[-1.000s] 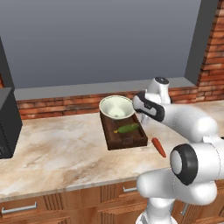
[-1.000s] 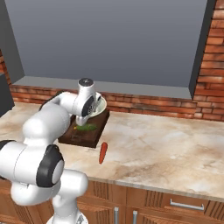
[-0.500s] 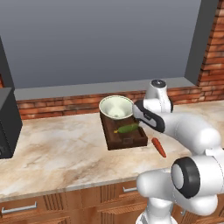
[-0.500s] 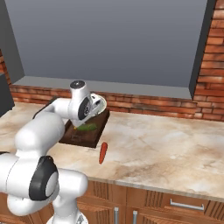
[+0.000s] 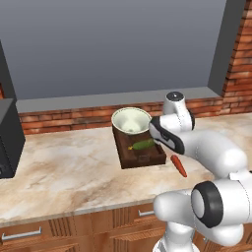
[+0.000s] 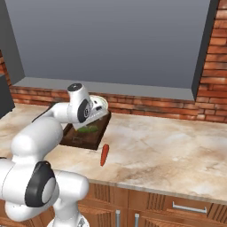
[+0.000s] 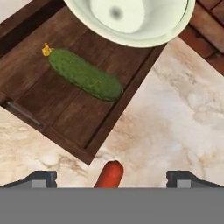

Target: Place the two vegetables and bowl onto the tray for setting up a vegetable dip station.

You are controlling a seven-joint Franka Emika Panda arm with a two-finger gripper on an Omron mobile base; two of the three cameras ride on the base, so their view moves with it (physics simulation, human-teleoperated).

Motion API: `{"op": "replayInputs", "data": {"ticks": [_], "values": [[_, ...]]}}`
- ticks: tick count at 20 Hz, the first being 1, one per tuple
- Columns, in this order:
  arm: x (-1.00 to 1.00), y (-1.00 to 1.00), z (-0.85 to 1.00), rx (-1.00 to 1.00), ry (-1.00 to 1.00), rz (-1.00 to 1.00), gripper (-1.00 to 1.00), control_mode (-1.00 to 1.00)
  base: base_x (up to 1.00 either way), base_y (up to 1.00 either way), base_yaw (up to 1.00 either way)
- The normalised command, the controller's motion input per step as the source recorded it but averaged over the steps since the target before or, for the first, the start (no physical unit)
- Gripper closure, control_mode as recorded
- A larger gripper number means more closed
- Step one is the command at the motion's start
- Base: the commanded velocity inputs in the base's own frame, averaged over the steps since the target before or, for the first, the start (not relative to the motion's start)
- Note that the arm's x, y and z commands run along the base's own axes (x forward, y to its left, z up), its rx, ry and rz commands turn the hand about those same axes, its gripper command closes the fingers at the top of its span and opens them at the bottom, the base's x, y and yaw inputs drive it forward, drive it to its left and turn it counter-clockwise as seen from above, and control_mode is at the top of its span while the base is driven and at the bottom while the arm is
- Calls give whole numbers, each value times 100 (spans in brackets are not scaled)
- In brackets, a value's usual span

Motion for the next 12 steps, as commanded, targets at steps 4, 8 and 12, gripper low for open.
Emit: {"op": "replayInputs", "data": {"ticks": [4,8,12], "values": [[-18,-23,0,10,6,-22,-100,-100,0,0,0],[-25,-26,0,10,7,-19,-100,-100,0,0,0],[-24,-14,-2,7,6,-17,-100,-100,0,0,0]]}}
